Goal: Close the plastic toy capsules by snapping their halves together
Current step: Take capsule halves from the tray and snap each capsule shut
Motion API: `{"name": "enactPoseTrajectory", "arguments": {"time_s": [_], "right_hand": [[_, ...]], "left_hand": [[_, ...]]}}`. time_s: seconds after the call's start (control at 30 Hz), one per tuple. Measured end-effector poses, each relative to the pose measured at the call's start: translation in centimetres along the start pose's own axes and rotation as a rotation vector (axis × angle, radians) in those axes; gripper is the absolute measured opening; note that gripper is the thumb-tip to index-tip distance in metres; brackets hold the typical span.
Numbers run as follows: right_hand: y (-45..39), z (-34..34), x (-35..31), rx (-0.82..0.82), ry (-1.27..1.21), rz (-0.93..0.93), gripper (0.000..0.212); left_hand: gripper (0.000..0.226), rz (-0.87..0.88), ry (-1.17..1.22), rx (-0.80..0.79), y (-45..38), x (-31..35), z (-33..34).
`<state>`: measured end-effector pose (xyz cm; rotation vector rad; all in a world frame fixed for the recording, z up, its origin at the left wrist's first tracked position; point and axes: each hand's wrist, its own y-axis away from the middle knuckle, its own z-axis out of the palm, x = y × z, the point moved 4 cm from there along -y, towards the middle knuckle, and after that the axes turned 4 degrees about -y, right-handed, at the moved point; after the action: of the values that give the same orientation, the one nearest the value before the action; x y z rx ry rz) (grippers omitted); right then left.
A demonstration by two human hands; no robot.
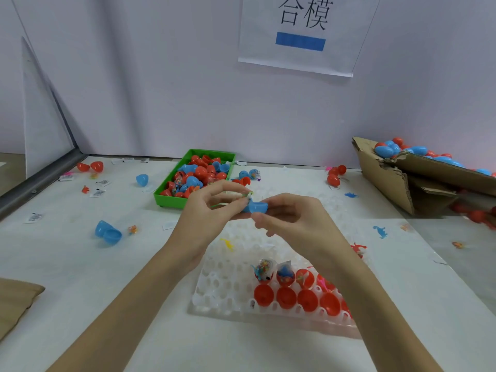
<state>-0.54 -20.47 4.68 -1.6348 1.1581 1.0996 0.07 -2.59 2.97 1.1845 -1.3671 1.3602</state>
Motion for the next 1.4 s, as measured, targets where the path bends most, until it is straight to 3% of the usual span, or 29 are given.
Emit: {"name": "enactPoseTrajectory", "arguments": {"time_s": [0.13,0.23,0.33,0.43,0.6,0.7,0.8,0.9,1.1,1.23,1.4], "right_hand": [[0.2,-0.4,0.2,0.022,-0.26,0.061,0.014],[0.0,-0.4,0.1,0.069,-0.326,0.027,0.021],[-0.2,-0.4,-0.5,0.118,-0.118,-0.125,0.026],[0.0,-0.3,-0.8,0.15,0.259,-0.301,0.039],[0.2,0.8,-0.6,0.18,0.637,-0.424,0.043],[0.3,1.1,-0.6,0.195,0.66,-0.476,0.041],[0.3,1.1,-0.6,0.215,0.483,-0.442,0.04],[0.4,1.2,-0.5,0.214,0.349,-0.404,0.041],[0.3,1.0,-0.8,0.192,0.125,-0.391,0.032],[0.5,1.4,-0.7,0.172,0.039,-0.412,0.033],[0.8,1.7,-1.0,0.183,0.074,-0.461,0.037]], "left_hand": [[0.015,0.103,-0.101,-0.014,0.2,0.8,-0.2],[0.017,0.192,-0.202,-0.021,0.4,1.4,0.0],[0.021,0.298,-0.317,0.004,0.6,1.9,0.2],[0.024,0.386,-0.387,0.023,0.9,2.1,0.5],[0.027,0.486,-0.548,0.029,1.1,2.0,1.2],[0.027,0.478,-0.557,0.031,1.0,1.7,1.4],[0.028,0.48,-0.565,0.046,1.0,1.7,1.5],[0.027,0.376,-0.457,0.079,0.8,1.6,1.0],[0.032,-0.048,0.124,0.043,0.3,1.0,0.2],[0.017,-0.12,0.198,0.064,0.4,0.4,0.5],[0.026,-0.151,0.294,0.044,0.2,0.1,0.6]]}}
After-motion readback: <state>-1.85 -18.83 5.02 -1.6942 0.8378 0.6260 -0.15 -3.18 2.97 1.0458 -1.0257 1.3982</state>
